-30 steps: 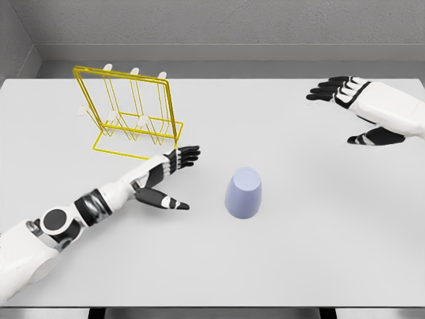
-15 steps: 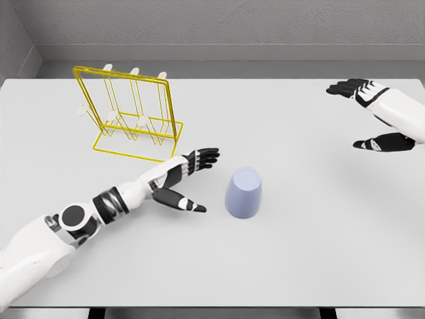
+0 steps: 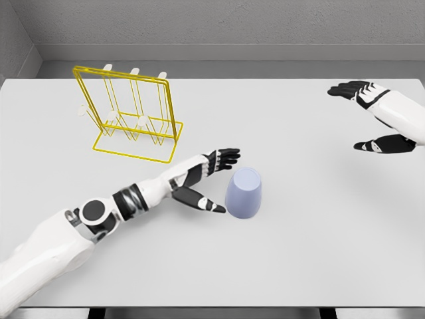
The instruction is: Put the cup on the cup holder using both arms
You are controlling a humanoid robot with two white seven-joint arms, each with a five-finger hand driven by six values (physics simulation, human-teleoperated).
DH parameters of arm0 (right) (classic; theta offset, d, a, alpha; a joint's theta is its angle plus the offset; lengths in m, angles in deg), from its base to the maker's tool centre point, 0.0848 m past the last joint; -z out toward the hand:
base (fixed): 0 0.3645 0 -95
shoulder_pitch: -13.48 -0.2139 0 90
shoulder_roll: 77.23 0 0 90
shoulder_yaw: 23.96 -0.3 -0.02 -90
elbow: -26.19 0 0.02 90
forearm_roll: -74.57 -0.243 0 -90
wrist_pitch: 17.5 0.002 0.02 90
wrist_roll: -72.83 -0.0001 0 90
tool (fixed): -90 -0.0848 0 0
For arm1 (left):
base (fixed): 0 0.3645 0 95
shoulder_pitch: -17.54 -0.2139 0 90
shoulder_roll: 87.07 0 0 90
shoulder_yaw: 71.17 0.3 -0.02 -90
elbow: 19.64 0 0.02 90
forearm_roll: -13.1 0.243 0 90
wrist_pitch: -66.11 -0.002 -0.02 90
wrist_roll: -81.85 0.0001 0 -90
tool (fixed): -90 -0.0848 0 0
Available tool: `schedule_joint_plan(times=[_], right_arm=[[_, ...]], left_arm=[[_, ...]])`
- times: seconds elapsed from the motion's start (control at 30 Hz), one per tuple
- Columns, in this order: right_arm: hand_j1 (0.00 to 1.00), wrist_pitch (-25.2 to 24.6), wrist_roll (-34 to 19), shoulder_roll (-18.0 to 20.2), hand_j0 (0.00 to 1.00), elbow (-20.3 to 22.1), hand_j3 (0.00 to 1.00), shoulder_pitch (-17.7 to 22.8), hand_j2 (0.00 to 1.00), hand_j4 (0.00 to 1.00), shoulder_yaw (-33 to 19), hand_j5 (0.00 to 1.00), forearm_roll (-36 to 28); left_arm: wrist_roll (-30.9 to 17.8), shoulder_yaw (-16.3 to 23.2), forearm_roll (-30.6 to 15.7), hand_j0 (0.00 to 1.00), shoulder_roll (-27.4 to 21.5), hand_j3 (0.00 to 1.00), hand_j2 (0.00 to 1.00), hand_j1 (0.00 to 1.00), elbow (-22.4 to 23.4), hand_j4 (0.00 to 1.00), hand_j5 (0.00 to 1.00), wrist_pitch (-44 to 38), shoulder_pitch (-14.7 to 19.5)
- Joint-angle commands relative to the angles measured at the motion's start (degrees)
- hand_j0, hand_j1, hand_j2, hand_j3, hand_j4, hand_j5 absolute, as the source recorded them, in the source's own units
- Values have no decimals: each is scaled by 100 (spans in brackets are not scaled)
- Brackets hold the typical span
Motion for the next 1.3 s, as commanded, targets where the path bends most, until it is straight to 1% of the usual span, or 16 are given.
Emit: schedule_joint_plan(times=[0.0, 0.03, 0.63, 0.87, 1.07, 1.17, 1.2, 1.23, 1.27], right_arm=[[100, -16, 7, 0, 100, 1, 100, 0, 100, 100, -49, 100, -45], [100, -16, -2, 0, 100, 1, 100, 9, 100, 100, -84, 100, -45], [100, -16, 7, 0, 100, 19, 100, 53, 100, 100, -163, 100, -45], [100, -16, 7, 0, 100, 19, 100, 70, 100, 100, -172, 100, -45], [100, -16, -2, 0, 100, 19, 100, 70, 100, 100, -172, 100, -45], [100, -16, 7, 0, 100, 19, 100, 70, 100, 100, -172, 100, -45], [100, -16, 7, 0, 100, 19, 100, 70, 100, 100, -172, 100, -45], [100, -16, 7, 0, 100, 19, 100, 70, 100, 100, -172, 100, -45], [100, -16, 7, 0, 100, 19, 100, 70, 100, 100, -172, 100, -45]], left_arm=[[1, 28, -21, 100, 42, 100, 100, 100, 33, 100, 100, -13, 9], [1, 28, -21, 100, 129, 100, 100, 100, 59, 100, 100, -13, 26], [1, 46, 23, 100, 551, 100, 100, 100, 209, 100, 100, -259, 62], [1, 46, 23, 100, 648, 100, 100, 100, 393, 100, 100, -259, 62], [1, 46, 67, 100, 657, 100, 100, 100, 402, 100, 100, -259, 62], [10, 37, 59, 88, 701, 88, 88, 88, 402, 88, 88, -241, 62], [10, 37, 59, 87, 718, 87, 87, 87, 402, 87, 87, -241, 62], [10, 37, 50, 79, 718, 79, 79, 79, 402, 79, 79, -232, 62], [10, 28, 50, 76, 710, 76, 76, 76, 402, 76, 76, -215, 62]])
